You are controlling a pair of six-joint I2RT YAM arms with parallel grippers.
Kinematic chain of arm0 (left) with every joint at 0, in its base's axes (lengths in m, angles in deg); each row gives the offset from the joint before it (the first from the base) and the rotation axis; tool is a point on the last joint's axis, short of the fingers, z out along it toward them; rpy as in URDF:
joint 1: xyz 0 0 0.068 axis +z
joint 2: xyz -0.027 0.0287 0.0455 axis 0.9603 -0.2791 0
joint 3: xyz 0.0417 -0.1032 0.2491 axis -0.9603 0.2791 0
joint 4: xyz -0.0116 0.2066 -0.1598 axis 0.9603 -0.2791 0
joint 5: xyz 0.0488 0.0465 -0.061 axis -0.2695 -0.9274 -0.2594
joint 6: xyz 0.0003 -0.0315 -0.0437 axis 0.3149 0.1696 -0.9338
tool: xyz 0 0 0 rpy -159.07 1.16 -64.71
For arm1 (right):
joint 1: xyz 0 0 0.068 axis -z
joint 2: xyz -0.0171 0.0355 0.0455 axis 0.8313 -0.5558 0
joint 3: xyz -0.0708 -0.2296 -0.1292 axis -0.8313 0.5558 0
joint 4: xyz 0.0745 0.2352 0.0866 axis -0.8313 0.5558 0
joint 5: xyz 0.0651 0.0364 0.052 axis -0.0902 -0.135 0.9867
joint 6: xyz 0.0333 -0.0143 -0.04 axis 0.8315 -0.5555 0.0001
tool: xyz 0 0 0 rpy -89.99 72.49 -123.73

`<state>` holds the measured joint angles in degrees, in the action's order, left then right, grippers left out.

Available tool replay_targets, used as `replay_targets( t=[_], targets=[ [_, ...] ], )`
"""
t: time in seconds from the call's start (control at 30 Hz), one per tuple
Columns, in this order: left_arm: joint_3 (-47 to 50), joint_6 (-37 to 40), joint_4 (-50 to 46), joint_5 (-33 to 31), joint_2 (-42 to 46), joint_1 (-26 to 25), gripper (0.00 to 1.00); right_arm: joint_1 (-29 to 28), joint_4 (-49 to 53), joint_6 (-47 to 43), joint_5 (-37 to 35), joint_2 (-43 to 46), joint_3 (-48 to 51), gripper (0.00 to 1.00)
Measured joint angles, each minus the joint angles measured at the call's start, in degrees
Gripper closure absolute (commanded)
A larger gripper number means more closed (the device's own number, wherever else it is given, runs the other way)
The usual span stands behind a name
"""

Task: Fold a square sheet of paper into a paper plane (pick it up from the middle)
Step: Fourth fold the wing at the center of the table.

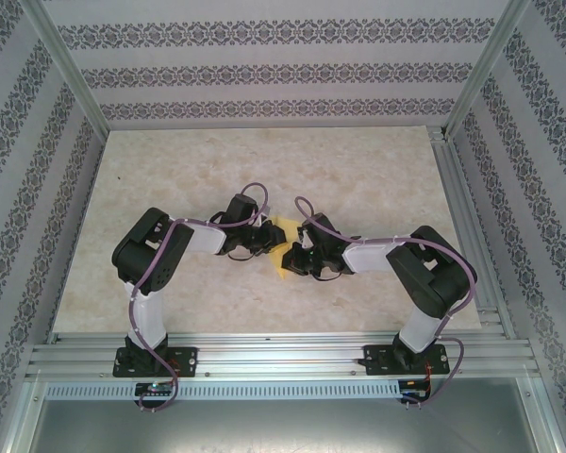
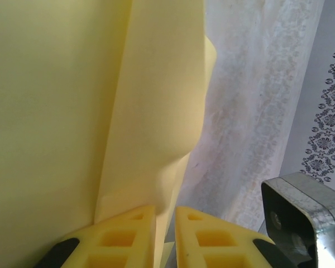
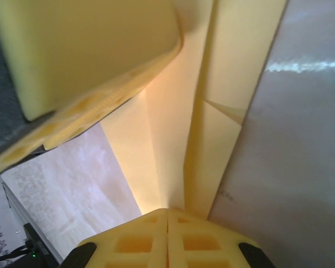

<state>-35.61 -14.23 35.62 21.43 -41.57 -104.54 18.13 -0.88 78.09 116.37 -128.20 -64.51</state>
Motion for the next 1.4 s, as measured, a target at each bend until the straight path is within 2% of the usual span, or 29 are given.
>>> replay_targets(
  t=[0.47, 0.83, 1.4],
  targets=[
    [-0.44, 0.11, -0.28, 0.2, -0.24, -0.07, 0.81, 0.72, 0.17, -1.42, 0.72, -0.57, 0.09, 0.93],
    [-0.44, 0.2, -0.31, 0.22, -0.24, -0.07, 0.81, 0.7, -3.76, 1.2, 2.36, 2.84, 1.22, 0.94],
    [-0.76, 0.42, -0.92, 0.46, -0.39, -0.07, 0.81, 0.33, -4.79, 1.57, 1.97, -1.49, 1.75, 0.96]
  ],
)
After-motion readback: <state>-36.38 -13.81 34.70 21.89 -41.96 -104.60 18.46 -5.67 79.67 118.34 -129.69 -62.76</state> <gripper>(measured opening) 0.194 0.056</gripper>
